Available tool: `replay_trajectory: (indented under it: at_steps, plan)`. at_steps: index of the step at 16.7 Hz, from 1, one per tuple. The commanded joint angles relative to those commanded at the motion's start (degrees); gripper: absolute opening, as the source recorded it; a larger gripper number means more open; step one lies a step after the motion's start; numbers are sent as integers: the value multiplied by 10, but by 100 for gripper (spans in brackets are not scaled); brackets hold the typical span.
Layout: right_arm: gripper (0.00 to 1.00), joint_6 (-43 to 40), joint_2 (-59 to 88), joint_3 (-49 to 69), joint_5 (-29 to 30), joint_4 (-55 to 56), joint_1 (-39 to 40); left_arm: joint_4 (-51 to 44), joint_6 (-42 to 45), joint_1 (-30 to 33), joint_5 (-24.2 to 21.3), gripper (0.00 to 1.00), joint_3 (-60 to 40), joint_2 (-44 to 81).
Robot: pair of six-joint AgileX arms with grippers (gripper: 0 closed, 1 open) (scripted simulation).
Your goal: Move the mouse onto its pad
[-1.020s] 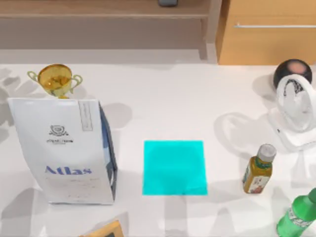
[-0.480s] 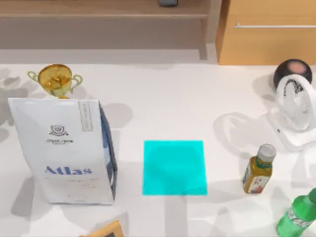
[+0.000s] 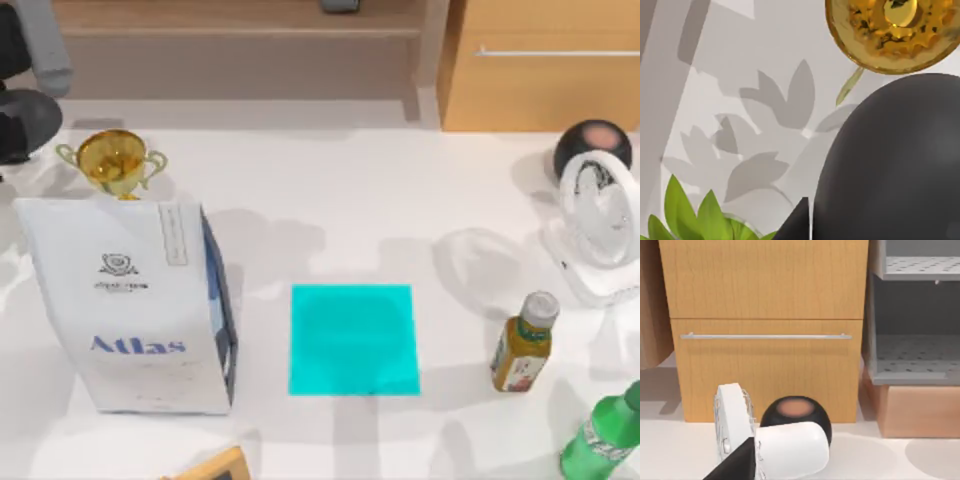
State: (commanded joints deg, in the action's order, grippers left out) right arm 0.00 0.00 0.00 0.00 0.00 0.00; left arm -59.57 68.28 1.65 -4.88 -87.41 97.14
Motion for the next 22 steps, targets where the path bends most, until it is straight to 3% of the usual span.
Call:
replay_trajectory:
  at_steps: [7, 12, 17, 22]
  plan:
    - [100, 0, 0, 0, 0, 0, 0, -26, 340, 191, -31, 0, -147, 148]
    - [100, 0, 0, 0, 0, 0, 0, -51, 531, 328, -20, 0, -193, 229]
    - [100, 0, 0, 0, 0, 0, 0, -86, 648, 418, 16, 0, -182, 270]
    - [100, 0, 0, 0, 0, 0, 0, -104, 677, 438, 33, 0, -165, 279]
